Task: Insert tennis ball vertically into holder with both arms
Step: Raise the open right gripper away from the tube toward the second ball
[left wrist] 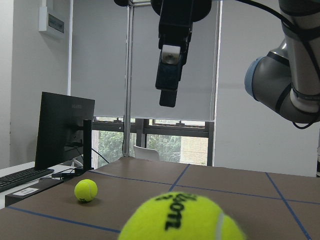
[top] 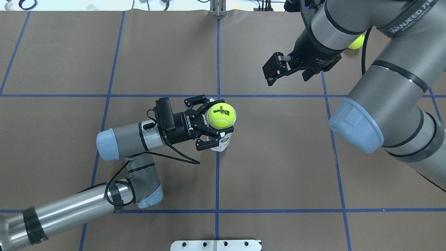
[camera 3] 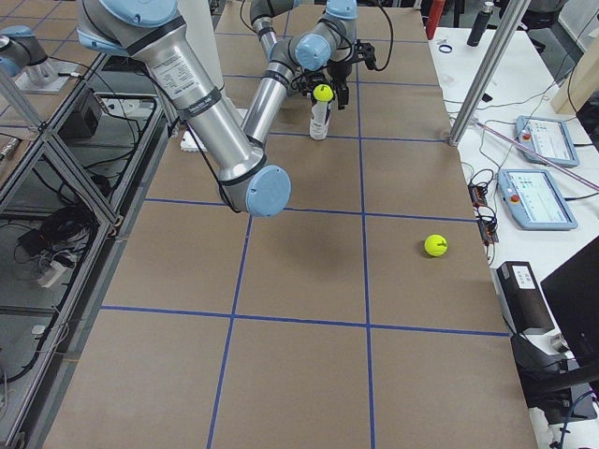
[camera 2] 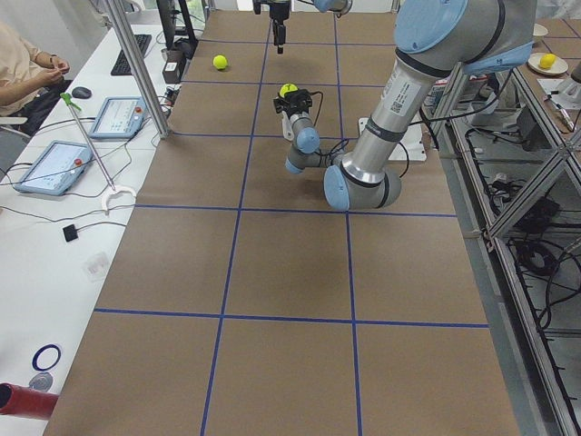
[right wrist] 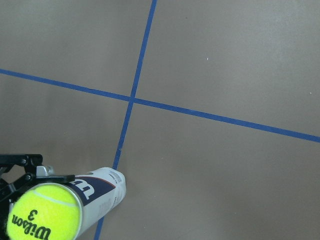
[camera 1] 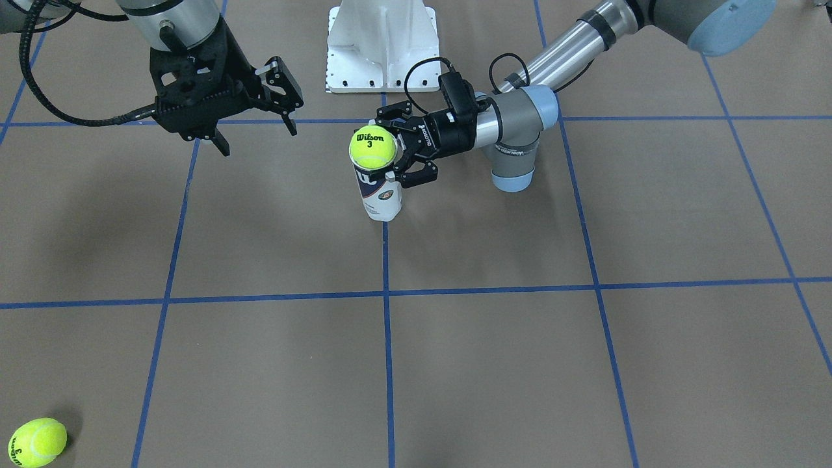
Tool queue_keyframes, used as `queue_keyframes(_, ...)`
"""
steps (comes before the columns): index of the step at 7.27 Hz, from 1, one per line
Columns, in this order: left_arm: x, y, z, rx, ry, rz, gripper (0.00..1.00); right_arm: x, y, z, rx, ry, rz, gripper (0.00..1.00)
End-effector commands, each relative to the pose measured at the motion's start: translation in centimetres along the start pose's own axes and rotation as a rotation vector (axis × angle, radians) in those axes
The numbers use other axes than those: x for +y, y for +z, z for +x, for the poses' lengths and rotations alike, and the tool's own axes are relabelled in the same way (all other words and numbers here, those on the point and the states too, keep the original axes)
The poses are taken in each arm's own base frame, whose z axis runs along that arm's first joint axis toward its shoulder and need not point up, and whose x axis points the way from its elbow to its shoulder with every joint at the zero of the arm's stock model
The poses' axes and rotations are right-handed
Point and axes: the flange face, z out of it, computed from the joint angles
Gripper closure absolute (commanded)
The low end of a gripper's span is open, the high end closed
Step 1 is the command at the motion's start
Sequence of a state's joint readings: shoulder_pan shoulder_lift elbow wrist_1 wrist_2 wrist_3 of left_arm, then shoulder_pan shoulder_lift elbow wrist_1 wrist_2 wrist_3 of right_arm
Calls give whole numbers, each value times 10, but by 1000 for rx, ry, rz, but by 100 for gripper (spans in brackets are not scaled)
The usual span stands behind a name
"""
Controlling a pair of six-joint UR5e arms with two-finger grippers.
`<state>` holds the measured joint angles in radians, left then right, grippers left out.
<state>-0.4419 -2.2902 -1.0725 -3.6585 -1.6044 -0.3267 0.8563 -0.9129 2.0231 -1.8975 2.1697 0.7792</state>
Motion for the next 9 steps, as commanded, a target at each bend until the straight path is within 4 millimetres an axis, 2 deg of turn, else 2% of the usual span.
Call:
queue_keyframes(1, -1, -3, -3, -4, 3, -1, 8, 1, 3, 4, 5, 4, -5, 2)
queue_keyframes(5, 5, -15, -4, -8, 4, -14, 2, 1, 4, 6, 7, 7, -8, 2)
queue_keyframes(8, 2, -15, -3, -6, 3, -8, 1, 1, 4, 6, 7, 7, -8, 2)
queue_keyframes(9, 8, -18, -1, -6, 0, -21, 1, 1, 4, 6, 7, 7, -8, 2)
